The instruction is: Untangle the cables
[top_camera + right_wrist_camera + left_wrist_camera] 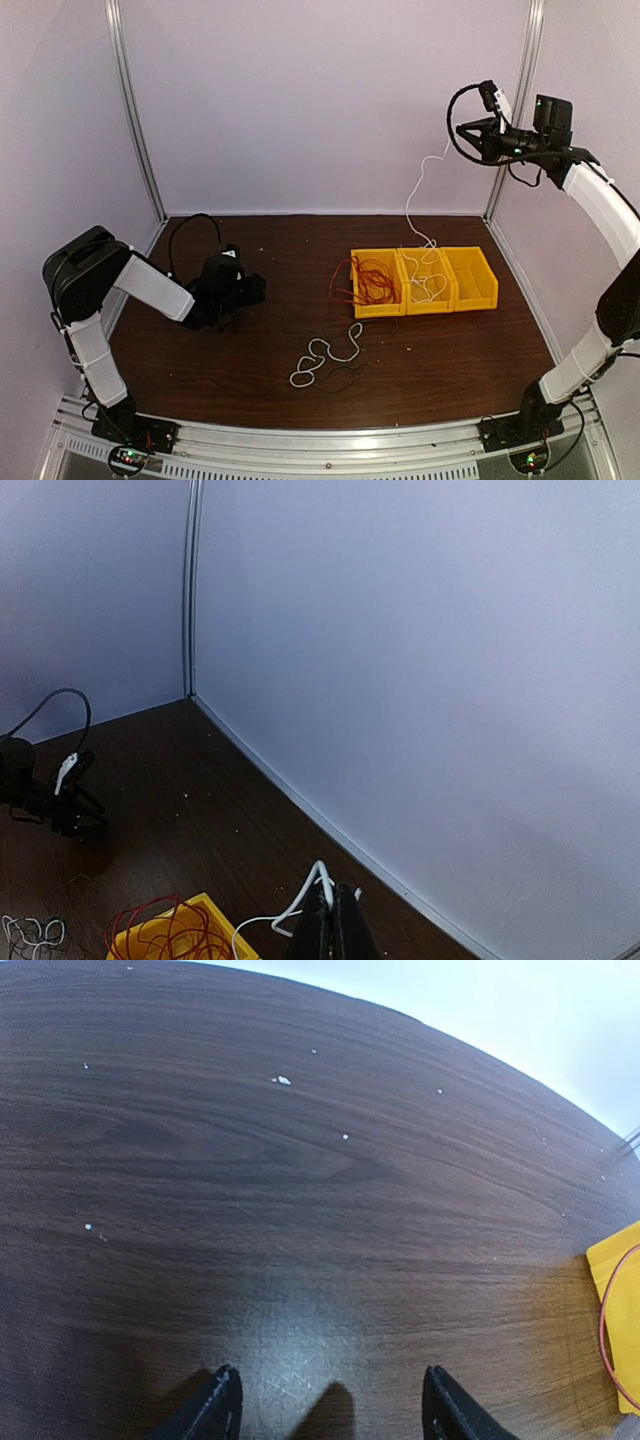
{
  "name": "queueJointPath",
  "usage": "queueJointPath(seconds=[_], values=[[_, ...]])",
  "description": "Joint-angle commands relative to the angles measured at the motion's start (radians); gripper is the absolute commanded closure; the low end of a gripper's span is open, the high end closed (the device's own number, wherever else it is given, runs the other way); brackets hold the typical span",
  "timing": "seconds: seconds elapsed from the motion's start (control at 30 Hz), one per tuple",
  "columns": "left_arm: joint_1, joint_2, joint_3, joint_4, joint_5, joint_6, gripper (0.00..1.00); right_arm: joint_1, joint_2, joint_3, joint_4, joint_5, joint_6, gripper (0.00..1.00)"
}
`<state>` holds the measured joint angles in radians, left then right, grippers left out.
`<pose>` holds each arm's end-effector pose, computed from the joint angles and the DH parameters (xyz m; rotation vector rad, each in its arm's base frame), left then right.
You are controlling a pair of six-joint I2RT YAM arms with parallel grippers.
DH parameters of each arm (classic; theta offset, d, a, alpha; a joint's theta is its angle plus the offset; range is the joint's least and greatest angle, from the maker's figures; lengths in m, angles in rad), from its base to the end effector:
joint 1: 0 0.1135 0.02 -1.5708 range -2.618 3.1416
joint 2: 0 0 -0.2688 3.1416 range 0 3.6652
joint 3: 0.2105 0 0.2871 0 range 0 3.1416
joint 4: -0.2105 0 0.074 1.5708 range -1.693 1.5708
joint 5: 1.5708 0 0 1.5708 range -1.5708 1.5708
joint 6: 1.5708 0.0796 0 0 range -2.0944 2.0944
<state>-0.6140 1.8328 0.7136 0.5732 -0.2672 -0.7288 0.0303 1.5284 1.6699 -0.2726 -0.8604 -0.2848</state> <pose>0.3349 -0.2104 0.0684 -0.2834 2.1205 -0.5220 0.4009 0.0725 0.4646 -0.8660 1.4445 0.5373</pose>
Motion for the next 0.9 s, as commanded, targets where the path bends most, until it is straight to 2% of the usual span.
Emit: queueJointPath(seconds=[0.0, 0.1, 0.3, 0.47, 0.67, 0.87], values=[[0.005, 0.005, 0.014, 0.021, 0.004, 0.014, 0.37, 0.001, -0.045, -0.139, 0.055, -0.017, -0.003, 1.0], [0.005, -0.004, 0.017, 0.014, 0.002, 0.019, 0.37, 0.002, -0.058, -0.133, 0.029, -0.02, -0.007, 1.0], [0.007, -0.005, 0.017, 0.029, 0.007, 0.015, 0.37, 0.004, -0.026, 0.129, -0.082, -0.014, 0.007, 1.0], [0.007, -0.023, -0.009, 0.043, 0.016, 0.007, 0.37, 0.005, -0.023, 0.246, -0.078, -0.014, 0.047, 1.0], [0.007, -0.062, -0.047, 0.054, -0.003, 0.009, 0.37, 0.006, -0.045, 0.273, -0.073, -0.023, 0.067, 1.0], [0.007, -0.06, -0.038, 0.06, 0.005, 0.005, 0.37, 0.005, -0.078, 0.192, -0.065, -0.018, 0.053, 1.0]])
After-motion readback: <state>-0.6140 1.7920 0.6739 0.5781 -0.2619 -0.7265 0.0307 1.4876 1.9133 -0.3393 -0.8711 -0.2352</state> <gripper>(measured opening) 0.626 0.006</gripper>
